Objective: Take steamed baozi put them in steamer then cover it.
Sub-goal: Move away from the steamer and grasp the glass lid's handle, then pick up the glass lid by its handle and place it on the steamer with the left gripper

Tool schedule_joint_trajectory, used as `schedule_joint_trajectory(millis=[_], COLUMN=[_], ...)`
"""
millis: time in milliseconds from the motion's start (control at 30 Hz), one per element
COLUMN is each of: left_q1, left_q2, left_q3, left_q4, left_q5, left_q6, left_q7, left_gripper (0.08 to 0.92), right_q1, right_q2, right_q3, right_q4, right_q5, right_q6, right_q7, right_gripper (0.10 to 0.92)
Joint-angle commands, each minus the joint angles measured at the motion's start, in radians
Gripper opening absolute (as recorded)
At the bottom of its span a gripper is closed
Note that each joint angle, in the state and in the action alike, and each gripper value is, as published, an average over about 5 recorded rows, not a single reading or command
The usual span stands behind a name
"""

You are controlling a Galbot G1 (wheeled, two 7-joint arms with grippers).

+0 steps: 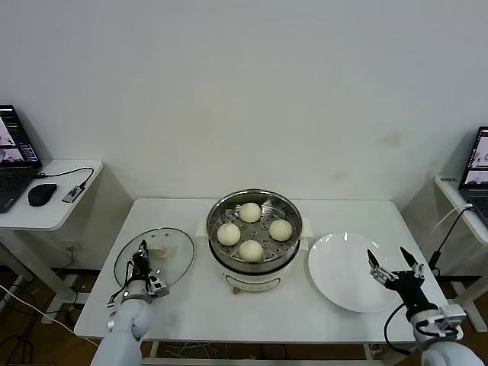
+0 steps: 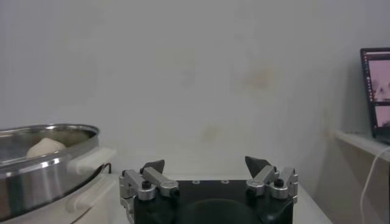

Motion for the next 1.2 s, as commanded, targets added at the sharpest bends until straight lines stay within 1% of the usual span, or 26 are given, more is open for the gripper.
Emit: schedule_joint_trajectory(millis=[33, 333, 433, 500, 700, 800, 1000, 1200], left_q1=[0.146, 0.230, 0.244, 0.250, 0.260, 0.261, 0.243, 0.186], left_q2=[0.007, 0.009, 0.003, -0.003, -0.025, -0.037, -0.055, -0.105], left_q3=[-0.001, 0.037, 0.052, 0.057, 0.048, 0.046, 0.103, 0.179], left_q4=[-0.314, -0.477, -0.550, -0.595, -0.727, -0.782, -0.828, -0.804], left_q5=[-0.005, 0.153, 0.199, 0.227, 0.312, 0.352, 0.421, 0.471], left_q6=[0.218, 0.473, 0.531, 0.555, 0.592, 0.596, 0.596, 0.595], left_q7=[0.089, 0.089, 0.116, 0.149, 0.296, 0.357, 0.407, 0.451], left_gripper=[0.143, 0.143, 0.143, 0.143, 0.143, 0.143, 0.143, 0.143], right_q1=[0.004, 0.015, 0.010, 0.005, -0.004, -0.006, -0.013, -0.013], right_q2=[0.001, 0.003, 0.008, 0.012, 0.027, 0.038, 0.068, 0.099], right_q3=[0.003, 0.001, 0.002, 0.004, 0.012, 0.019, 0.023, 0.025], right_q4=[0.006, 0.020, 0.024, 0.029, 0.034, 0.028, 0.022, 0.029], right_q5=[0.003, 0.011, 0.009, 0.006, -0.030, -0.050, -0.091, -0.114], right_q6=[0.003, -0.002, -0.001, -0.002, -0.014, -0.015, -0.016, -0.023], right_q7=[-0.002, -0.001, -0.001, -0.001, 0.011, 0.014, 0.014, 0.014], right_gripper=[0.823, 0.823, 0.823, 0.823, 0.823, 0.823, 0.823, 0.823])
